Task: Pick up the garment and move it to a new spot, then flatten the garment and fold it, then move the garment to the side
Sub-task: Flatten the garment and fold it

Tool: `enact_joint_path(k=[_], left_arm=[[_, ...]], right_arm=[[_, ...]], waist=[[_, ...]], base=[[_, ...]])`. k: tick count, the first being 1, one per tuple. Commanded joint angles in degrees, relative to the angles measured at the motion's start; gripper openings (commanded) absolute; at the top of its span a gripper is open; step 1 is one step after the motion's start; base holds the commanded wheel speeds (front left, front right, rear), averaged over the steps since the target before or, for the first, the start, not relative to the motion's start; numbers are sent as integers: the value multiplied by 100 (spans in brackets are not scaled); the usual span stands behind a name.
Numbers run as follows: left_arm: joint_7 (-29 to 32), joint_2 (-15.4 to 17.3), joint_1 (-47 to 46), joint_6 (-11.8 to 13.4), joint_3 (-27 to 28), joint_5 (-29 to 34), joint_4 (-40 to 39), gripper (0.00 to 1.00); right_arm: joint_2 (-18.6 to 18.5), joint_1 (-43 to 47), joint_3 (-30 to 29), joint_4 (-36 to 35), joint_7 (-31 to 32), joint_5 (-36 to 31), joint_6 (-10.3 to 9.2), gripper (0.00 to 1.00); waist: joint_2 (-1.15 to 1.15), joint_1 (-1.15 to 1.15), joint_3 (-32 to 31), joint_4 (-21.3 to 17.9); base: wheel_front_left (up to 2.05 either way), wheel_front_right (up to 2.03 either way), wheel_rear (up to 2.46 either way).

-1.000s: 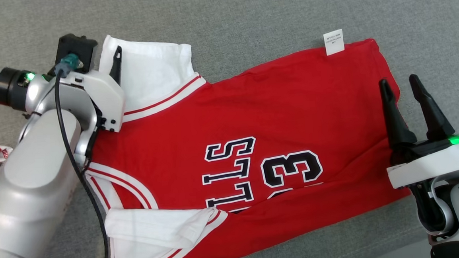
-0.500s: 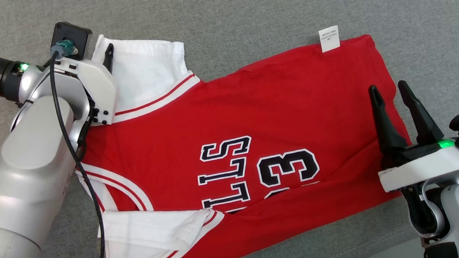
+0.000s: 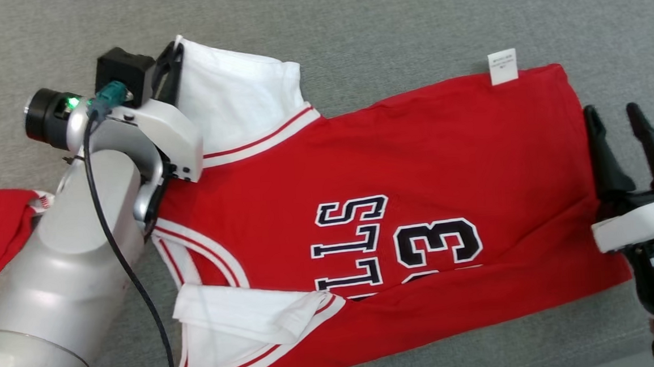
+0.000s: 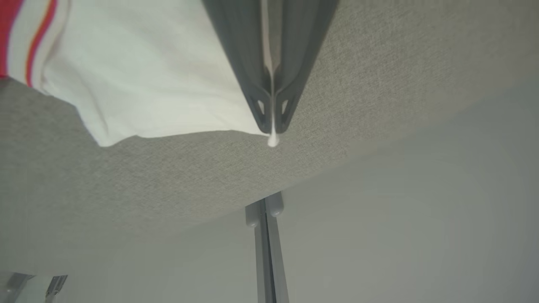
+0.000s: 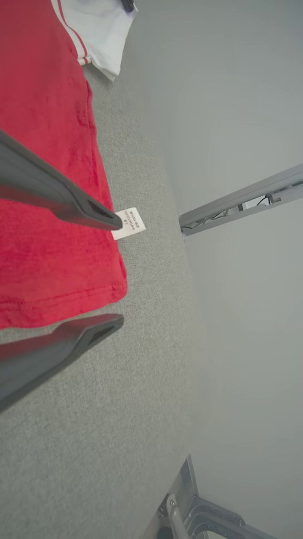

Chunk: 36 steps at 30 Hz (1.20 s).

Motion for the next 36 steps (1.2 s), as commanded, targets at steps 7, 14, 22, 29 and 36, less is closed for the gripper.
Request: enact_joint_path(k=[7, 14, 22, 29, 36], left_arm=[[-442, -109, 569, 147, -8, -42, -745, 0], [-549, -111, 1143, 345, -32, -1, -1712, 0], [-568, -108, 1508, 525, -142, 65, -2586, 0], [-480, -47, 1608, 560, -223, 57, -2858, 0], [-397, 4, 1667, 620, -265, 29, -3009, 0]], right_arm=[[-455, -419, -348, 415, 548, 304, -2, 100], [-856, -927, -367, 1286, 1046, 625, -2, 100], [-1166, -1476, -250, 2474, 1294, 973, -2, 100], [-1269, -1712, 137, 2931, 1199, 1221, -2, 100], [-1353, -1851, 557, 3188, 1079, 1378, -2, 100]], waist=[[0, 0, -186, 525], [0, 0, -254, 881], [0, 0, -201, 1188], [0, 0, -193, 1262], [0, 0, -202, 1259]], base=[[0, 0, 0], [0, 0, 0], [0, 0, 0], [0, 0, 0], [0, 0, 0]])
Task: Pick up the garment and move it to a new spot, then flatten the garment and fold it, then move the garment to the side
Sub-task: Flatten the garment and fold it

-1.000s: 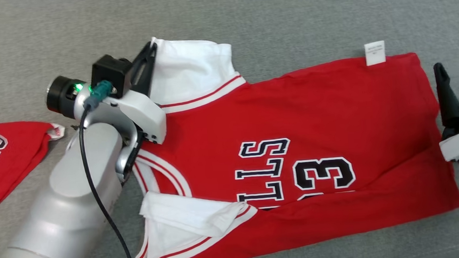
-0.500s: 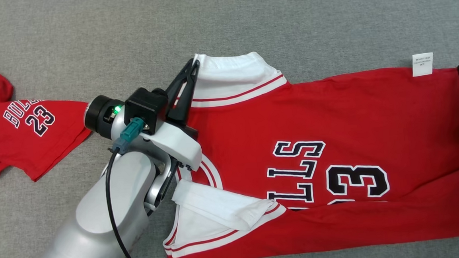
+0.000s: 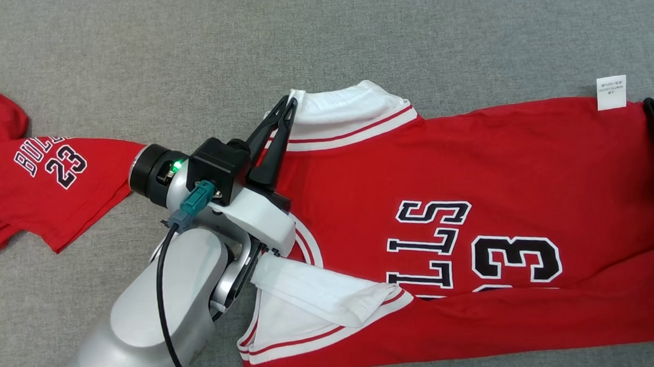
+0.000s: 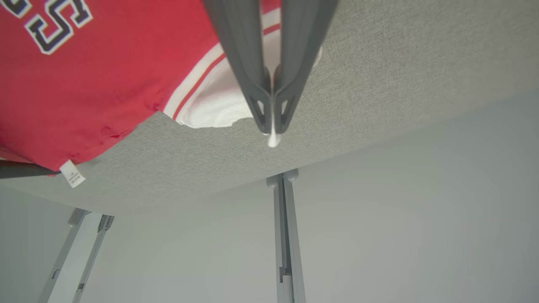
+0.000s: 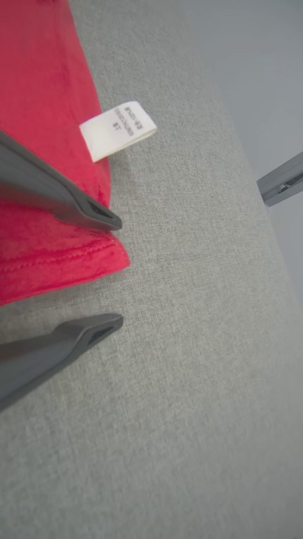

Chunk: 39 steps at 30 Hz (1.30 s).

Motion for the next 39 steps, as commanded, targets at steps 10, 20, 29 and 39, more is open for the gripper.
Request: enact_joint_path(k=[10, 20, 29, 39], left_arm=[[94, 84, 137, 65, -1, -121, -48, 0], [34, 176, 278, 83, 113, -267, -136, 0], [-60, 366, 635, 99, 308, -517, -227, 0], [-7, 709, 1056, 106, 295, -609, -545, 0]], right_arm=[[-176, -56, 563, 111, -546, 310, -2, 0], [-311, 202, 992, -142, -1253, 681, -2, 0], [-472, 582, 1344, -239, -1670, 849, -2, 0], [-589, 1018, 1391, -361, -1843, 1061, -2, 0]], waist=[[0, 0, -102, -34], [0, 0, -290, -68], [0, 0, -569, -112], [0, 0, -809, -135]], base=[[0, 0, 0], [0, 0, 0], [0, 0, 0], [0, 0, 0]])
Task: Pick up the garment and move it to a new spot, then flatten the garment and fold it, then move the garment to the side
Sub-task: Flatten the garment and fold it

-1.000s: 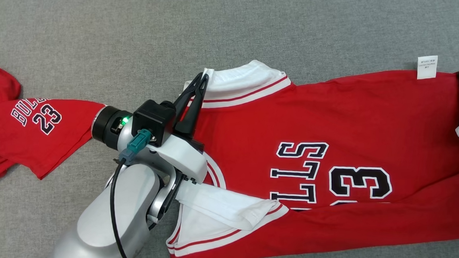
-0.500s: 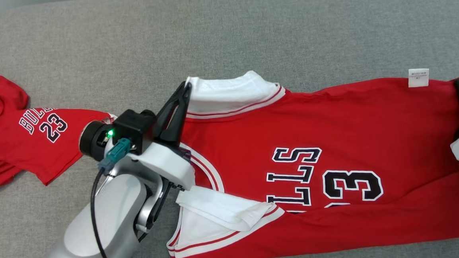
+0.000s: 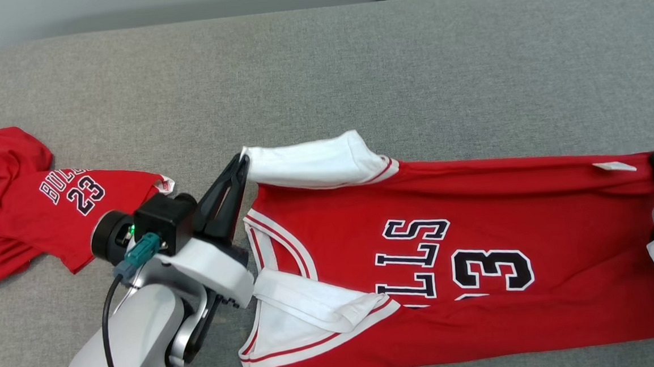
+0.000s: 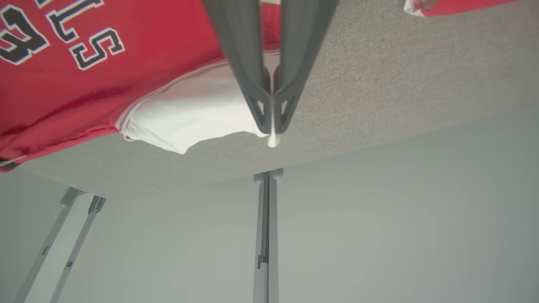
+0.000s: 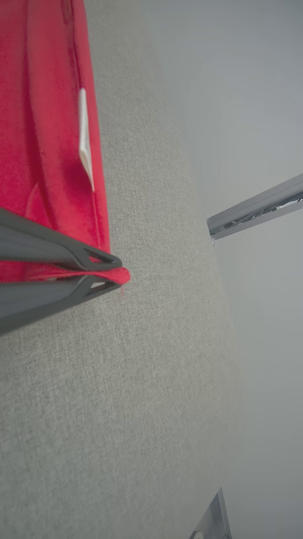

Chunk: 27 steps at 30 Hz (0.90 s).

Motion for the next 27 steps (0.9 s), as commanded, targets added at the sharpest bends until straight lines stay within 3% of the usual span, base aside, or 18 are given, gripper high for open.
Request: enact_joint_path(k=[1, 16, 27], left_arm=[[29, 115, 135, 31, -3, -49, -85, 0], [549, 1040, 972, -48, -302, -67, -934, 0], [1143, 1588, 1274, -111, -604, 13, -1539, 0]], right_arm=[[-71, 135, -3, -44, -44, 71, -2, 0], [-227, 754, 179, -527, -66, 140, -2, 0], [-415, 1032, 232, -803, 279, 258, -2, 0]], waist=[[0, 0, -56, -14], [0, 0, -294, -110], [0, 0, -378, -144]], base=[[0, 0, 0], [0, 0, 0], [0, 0, 0]])
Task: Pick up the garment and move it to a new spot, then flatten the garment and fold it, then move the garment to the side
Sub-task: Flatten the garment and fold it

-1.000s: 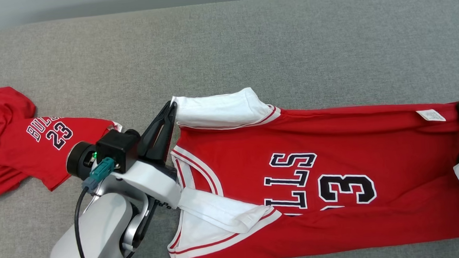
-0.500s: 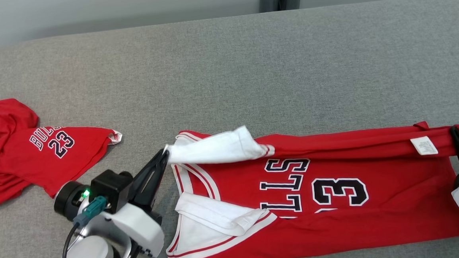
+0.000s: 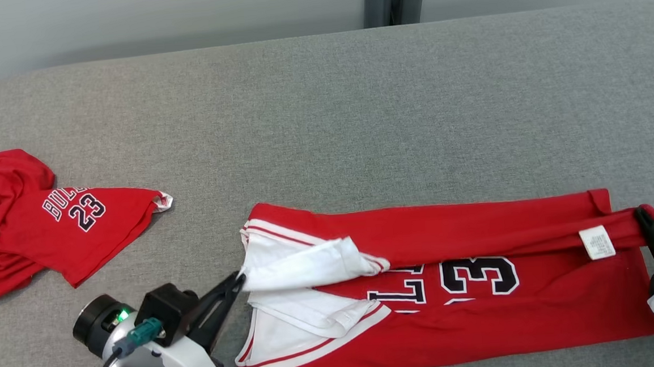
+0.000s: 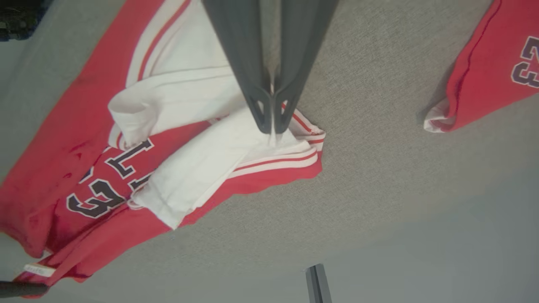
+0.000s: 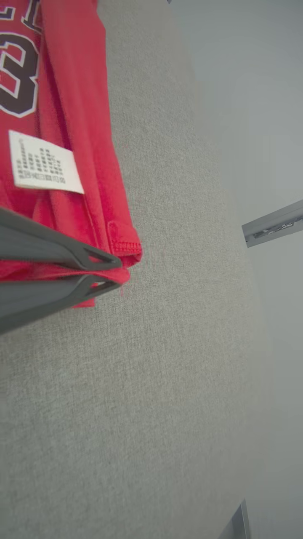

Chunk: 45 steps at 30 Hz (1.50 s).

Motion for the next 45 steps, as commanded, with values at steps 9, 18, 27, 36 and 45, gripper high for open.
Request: enact_joint_path(k=[9, 18, 27, 36, 45], left_arm=[[562, 352, 188, -103, -301, 60, -441, 0], [902, 520, 245, -234, -469, -32, -651, 0], [899, 483, 325, -174, -424, -220, -643, 100], [189, 185, 241, 207, 82, -400, -483, 100], [-941, -559, 166, 667, 682, -529, -96, 100]], right_arm=[[-245, 444, -102, -507, 625, 280, -2, 0], [-254, 807, -404, -992, 1123, 359, -2, 0], [-167, 1167, -799, -1125, 1763, 582, -2, 100], [95, 1192, -1416, -1313, 1431, 234, -2, 100], [563, 1052, -1676, -1583, 742, -405, -2, 100]], waist=[[0, 0, -33, -17], [0, 0, -29, -42], [0, 0, -81, -13], [0, 0, -213, -55], [0, 0, -365, -118]], base=[[0, 0, 0], [0, 0, 0], [0, 0, 0], [0, 0, 0], [0, 0, 0]])
